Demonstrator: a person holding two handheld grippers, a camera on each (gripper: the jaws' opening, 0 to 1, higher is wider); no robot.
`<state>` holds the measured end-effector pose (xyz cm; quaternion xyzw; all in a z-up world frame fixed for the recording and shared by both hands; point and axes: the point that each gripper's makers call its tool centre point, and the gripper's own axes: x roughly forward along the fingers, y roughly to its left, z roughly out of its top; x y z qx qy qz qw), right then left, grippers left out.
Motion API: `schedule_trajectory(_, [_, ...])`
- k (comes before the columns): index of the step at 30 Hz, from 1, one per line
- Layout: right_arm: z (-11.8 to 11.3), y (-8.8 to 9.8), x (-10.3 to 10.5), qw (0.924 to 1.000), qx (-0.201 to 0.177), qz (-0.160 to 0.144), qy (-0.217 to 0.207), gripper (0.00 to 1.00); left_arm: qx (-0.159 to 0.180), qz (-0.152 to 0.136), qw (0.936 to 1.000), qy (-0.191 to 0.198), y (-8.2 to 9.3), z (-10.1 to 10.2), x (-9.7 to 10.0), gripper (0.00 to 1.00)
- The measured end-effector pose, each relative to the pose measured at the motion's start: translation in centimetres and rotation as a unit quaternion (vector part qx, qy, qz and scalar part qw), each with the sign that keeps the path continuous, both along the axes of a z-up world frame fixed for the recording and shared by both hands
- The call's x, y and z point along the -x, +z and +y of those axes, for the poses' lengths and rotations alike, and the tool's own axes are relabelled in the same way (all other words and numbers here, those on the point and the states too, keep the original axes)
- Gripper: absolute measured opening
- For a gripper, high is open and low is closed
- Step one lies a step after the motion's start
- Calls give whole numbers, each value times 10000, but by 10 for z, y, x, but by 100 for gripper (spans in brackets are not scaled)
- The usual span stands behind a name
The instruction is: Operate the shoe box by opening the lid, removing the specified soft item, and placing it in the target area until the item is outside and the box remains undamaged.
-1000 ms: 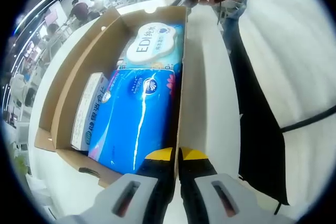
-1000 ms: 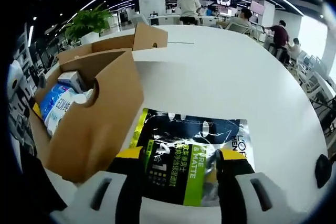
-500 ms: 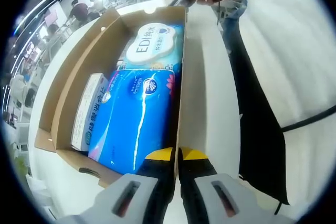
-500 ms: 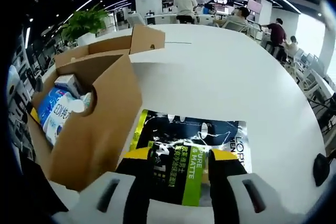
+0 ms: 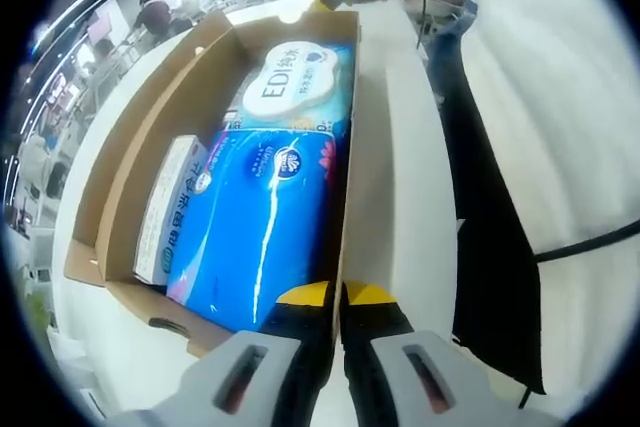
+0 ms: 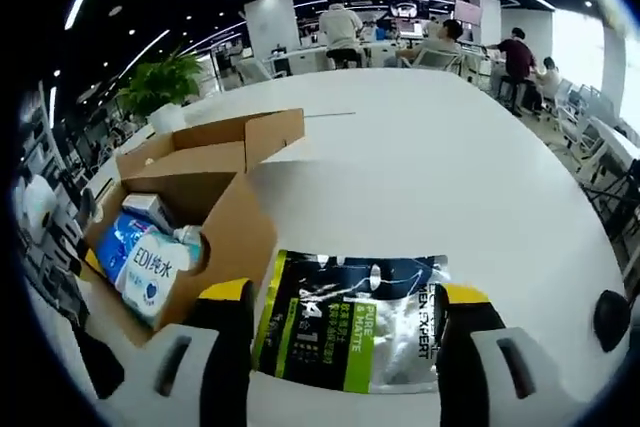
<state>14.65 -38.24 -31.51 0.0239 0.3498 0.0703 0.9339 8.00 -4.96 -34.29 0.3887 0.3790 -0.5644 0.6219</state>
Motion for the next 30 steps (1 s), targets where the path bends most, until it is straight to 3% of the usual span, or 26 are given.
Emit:
schedule_trajectory(2, [-2,7,-2,9999,64,-36,85,84,13,-22,10000,-32,0,0,0,2])
schedule_trajectory(4, [-1,17,-9,9987,172,-319,364,85,10,-45,10000,-16,0,0,0,2])
schedule_trajectory(6, [-5,16,-9,9981,358,-290,414,87,3,-28,10000,-3,0,0,0,2])
schedule_trajectory(16, [8,37,-15,9971,-229,-353,632,83,-6,-73,10000,-3,0,0,0,2])
schedule_trajectory(20, [15,45,-14,9930,185,-226,1142,90,-76,-28,9999,-74,-1,1,0,2])
schedule_trajectory(21, [17,50,-14,9892,392,-211,1399,92,-52,-53,9999,-121,-1,1,1,2])
schedule_trajectory(22, [19,54,-13,9857,461,-220,1607,91,-52,-60,9999,-127,-1,1,1,2])
schedule_trajectory(24, [19,59,-11,9843,504,-100,1690,91,-63,-83,9998,-142,-1,1,1,2])
schedule_trajectory(27, [21,70,-13,9813,544,-182,1838,89,-45,-114,9999,-105,0,1,1,2])
schedule_trajectory(30, [28,82,-14,9830,292,-111,1812,72,-49,-180,9998,-100,-1,1,1,2])
